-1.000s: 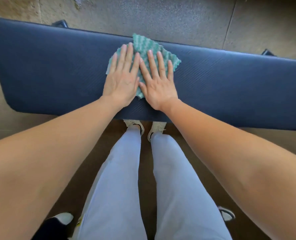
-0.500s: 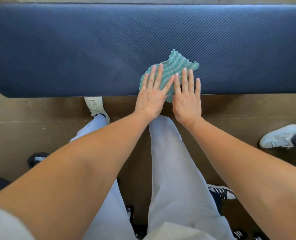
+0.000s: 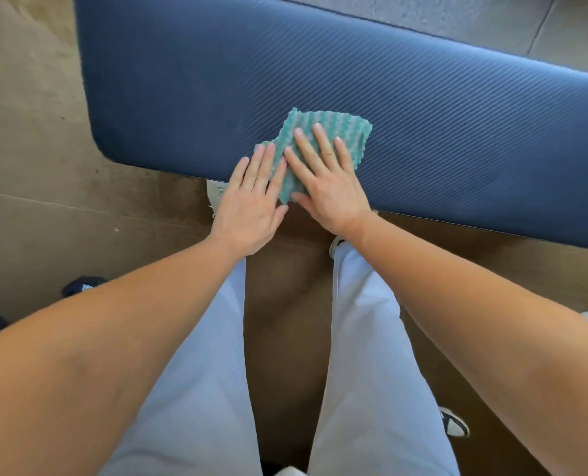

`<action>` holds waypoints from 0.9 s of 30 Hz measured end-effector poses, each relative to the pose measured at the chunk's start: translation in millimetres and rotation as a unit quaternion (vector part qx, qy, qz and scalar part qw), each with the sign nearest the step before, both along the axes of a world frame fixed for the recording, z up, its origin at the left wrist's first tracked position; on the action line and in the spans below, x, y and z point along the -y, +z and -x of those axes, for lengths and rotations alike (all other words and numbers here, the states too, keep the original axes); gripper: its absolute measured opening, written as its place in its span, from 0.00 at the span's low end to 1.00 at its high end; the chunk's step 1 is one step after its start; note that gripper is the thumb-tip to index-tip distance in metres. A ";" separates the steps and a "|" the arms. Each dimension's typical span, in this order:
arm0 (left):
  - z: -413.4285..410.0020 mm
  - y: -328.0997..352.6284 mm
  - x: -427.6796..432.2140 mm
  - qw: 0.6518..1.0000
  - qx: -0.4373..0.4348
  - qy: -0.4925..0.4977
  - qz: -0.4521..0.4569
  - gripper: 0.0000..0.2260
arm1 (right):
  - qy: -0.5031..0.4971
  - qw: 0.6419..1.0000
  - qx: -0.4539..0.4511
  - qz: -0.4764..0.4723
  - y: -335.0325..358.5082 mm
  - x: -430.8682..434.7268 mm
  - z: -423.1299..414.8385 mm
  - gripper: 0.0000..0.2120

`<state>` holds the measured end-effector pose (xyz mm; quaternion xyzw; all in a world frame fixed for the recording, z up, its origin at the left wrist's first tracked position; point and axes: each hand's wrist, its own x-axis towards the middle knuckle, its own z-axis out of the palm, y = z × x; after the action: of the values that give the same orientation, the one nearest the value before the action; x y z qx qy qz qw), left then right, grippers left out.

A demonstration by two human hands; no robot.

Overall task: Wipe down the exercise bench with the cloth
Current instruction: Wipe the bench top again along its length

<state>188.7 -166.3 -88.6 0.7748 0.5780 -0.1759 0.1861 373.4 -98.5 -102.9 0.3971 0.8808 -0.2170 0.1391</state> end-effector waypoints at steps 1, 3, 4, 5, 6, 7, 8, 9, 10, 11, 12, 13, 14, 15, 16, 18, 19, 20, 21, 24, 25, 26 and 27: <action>18.1 1.6 -2.6 1.000 -0.001 0.007 -0.005 0.34 | 0.005 1.000 0.000 0.001 -1.1 -3.7 17.9 0.36; 49.4 2.7 -11.9 1.000 -0.004 0.011 -0.009 0.33 | 0.006 1.000 0.008 0.001 -2.8 -11.4 46.2 0.36; 58.9 3.6 -19.6 1.000 -0.005 0.012 -0.010 0.33 | -0.002 1.000 0.013 -0.002 -3.4 -15.4 54.2 0.36; 69.2 4.2 -31.3 1.000 0.000 0.019 -0.015 0.32 | -0.013 1.000 0.021 -0.008 -3.4 -21.9 63.6 0.37; 76.1 5.6 -44.2 0.999 0.005 0.035 -0.022 0.30 | -0.032 0.999 0.031 -0.009 -3.8 -28.5 69.3 0.38; 83.8 7.4 -59.1 0.998 0.008 0.059 -0.028 0.30 | -0.058 0.997 0.045 -0.009 -4.3 -38.0 74.8 0.41; 93.9 8.7 -73.9 0.996 0.010 0.086 -0.036 0.29 | -0.092 0.994 0.060 -0.008 -4.3 -50.4 81.2 0.43; 106.5 9.9 -86.9 0.993 0.007 0.114 -0.043 0.30 | -0.131 0.989 0.075 -0.004 -3.5 -64.1 88.2 0.46; 121.4 10.0 -97.0 0.989 -0.002 0.140 -0.045 0.31 | -0.170 0.982 0.086 0.001 -2.5 -78.2 95.8 0.48; 139.0 9.6 -104.1 0.986 -0.014 0.164 -0.041 0.33 | -0.205 0.974 0.096 0.006 -1.2 -91.4 104.3 0.50; 153.8 8.8 -107.1 0.983 -0.024 0.182 -0.029 0.36 | -0.236 0.966 0.102 0.014 -0.5 -101.3 110.3 0.51; 167.0 7.2 -106.8 0.981 -0.028 0.192 -0.015 0.38 | -0.262 0.959 0.106 0.017 -0.4 -107.7 116.7 0.52; 178.9 5.2 -105.3 0.982 -0.025 0.188 -0.003 0.39 | -0.286 0.952 0.111 0.015 -0.9 -111.2 124.8 0.52; 185.4 3.5 -103.3 0.984 -0.018 0.175 0.004 0.40 | -0.307 0.945 0.115 0.010 -1.9 -112.4 131.3 0.52; 187.3 2.4 -101.3 0.987 -0.011 0.163 0.007 0.40 | -0.321 0.940 0.117 0.006 -2.1 -111.5 136.8 0.51; 191.3 1.1 -101.2 0.987 0.000 0.158 0.012 0.41 | -0.307 0.944 0.117 0.001 -2.8 -105.1 153.1 0.50; 191.6 1.6 -101.2 0.987 0.003 0.162 0.019 0.41 | -0.281 0.953 0.115 0.001 -2.7 -98.1 160.4 0.49; 192.9 1.7 -101.2 0.986 0.008 0.167 0.025 0.40 | -0.245 0.963 0.113 0.001 -3.0 -89.5 168.4 0.48; 193.6 1.8 -100.5 0.985 0.016 0.169 0.028 0.40 | -0.207 0.972 0.110 -0.001 -2.5 -77.4 175.0 0.46; 200.8 6.9 -97.7 0.981 0.075 0.178 0.015 0.35 | -0.070 0.993 0.095 -0.001 1.8 -31.9 198.0 0.41; 205.4 9.8 -94.9 0.977 0.101 0.186 0.009 0.34 | -0.016 0.996 0.092 0.002 3.2 -17.9 205.2 0.39; 210.8 12.8 -90.1 0.972 0.122 0.202 0.005 0.33 | 0.034 0.995 0.093 0.003 4.0 -8.6 210.4 0.37; 215.5 15.7 -84.4 0.965 0.129 0.227 -0.002 0.34 | 0.072 0.993 0.089 0.007 3.0 -6.2 211.8 0.36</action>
<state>-26.7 -81.9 -72.9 0.6394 0.7105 -0.0266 0.2927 161.6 -92.3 -99.8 0.3498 0.8896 -0.1759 0.2350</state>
